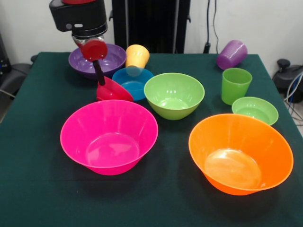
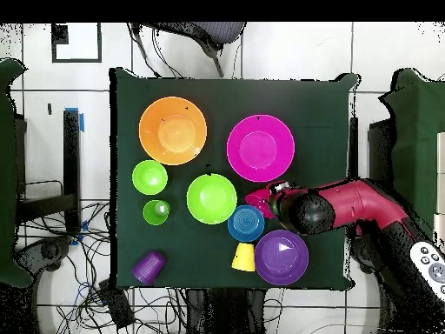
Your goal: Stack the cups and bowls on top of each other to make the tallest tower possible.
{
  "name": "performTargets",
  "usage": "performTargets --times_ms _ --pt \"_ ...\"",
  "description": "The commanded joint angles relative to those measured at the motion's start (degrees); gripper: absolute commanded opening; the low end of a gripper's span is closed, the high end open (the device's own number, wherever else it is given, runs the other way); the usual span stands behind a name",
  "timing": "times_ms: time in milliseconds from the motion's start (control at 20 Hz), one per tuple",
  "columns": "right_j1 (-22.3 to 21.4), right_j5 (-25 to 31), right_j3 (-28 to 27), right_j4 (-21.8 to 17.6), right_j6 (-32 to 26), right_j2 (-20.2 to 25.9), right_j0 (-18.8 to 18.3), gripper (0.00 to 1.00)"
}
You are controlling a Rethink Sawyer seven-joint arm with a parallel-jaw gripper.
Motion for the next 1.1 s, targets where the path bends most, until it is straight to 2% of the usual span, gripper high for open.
performTargets --times_ms 50,450,600,700,800,1000,1100 --pt "0.6 5.0 -0.1 -1.8 -11.1 -1.3 2.4 1.0" --pt "-7.6 6.1 -1.1 3.8 -6.0 1.0 2.2 1.0" --pt "-10.3 5.1 -0.7 6.7 -0.4 0.5 2.0 1.0" --pt "-11.0 3.1 0.1 9.6 6.2 -1.0 1.5 1.0" --pt "-10.9 0.8 0.3 11.2 13.5 -4.3 2.0 1.0" --pt "-11.7 6.0 -0.7 14.7 16.3 -8.4 4.9 1.0" --pt "-11.7 4.6 -2.1 16.0 19.0 -10.2 6.1 1.0"
